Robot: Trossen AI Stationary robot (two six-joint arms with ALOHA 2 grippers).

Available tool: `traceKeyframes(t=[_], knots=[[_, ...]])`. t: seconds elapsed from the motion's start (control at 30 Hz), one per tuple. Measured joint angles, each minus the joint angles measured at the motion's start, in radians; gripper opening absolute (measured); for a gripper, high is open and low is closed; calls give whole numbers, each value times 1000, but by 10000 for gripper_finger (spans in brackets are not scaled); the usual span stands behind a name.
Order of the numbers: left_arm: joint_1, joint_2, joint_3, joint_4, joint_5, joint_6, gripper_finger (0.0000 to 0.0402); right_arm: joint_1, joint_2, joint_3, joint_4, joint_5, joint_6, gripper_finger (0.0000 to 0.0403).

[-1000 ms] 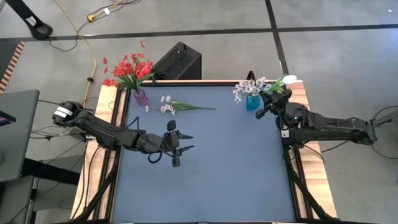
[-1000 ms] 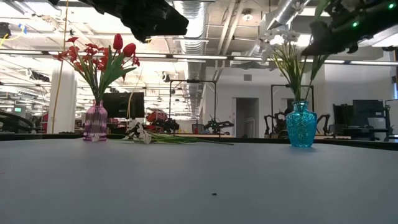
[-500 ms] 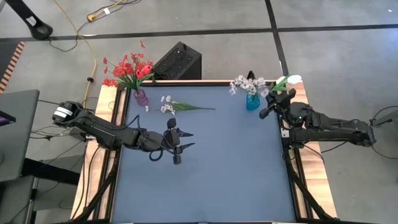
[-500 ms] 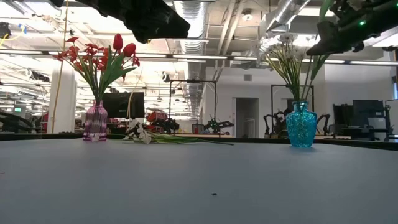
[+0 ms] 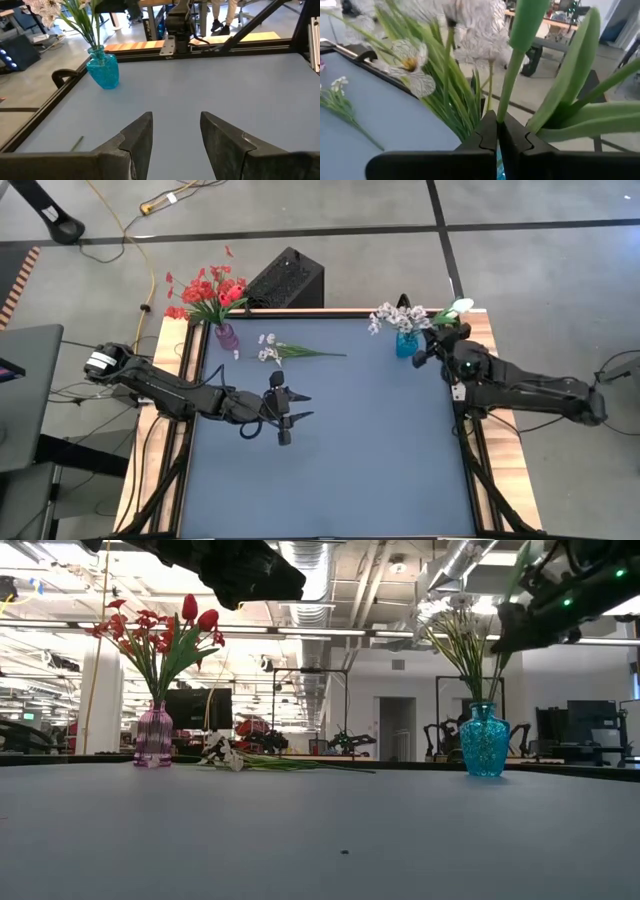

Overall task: Sort flowers into vase by color
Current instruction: Put the white flower into the blue vase

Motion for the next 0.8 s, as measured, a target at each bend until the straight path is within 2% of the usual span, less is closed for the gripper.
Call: traceKeyframes(t=[0.23,0.53,0.67,0.8], knots=[[0,0,0,-1,0,-1,155,-45,43,-8,20,-74,8,45],[0,0,0,-8,28,-21,155,-55,59,-6,14,-85,17,50],[0,0,0,-20,36,-28,155,-55,59,32,-83,-110,53,55],[0,0,0,-29,36,-39,155,-55,59,69,-169,-150,85,77]])
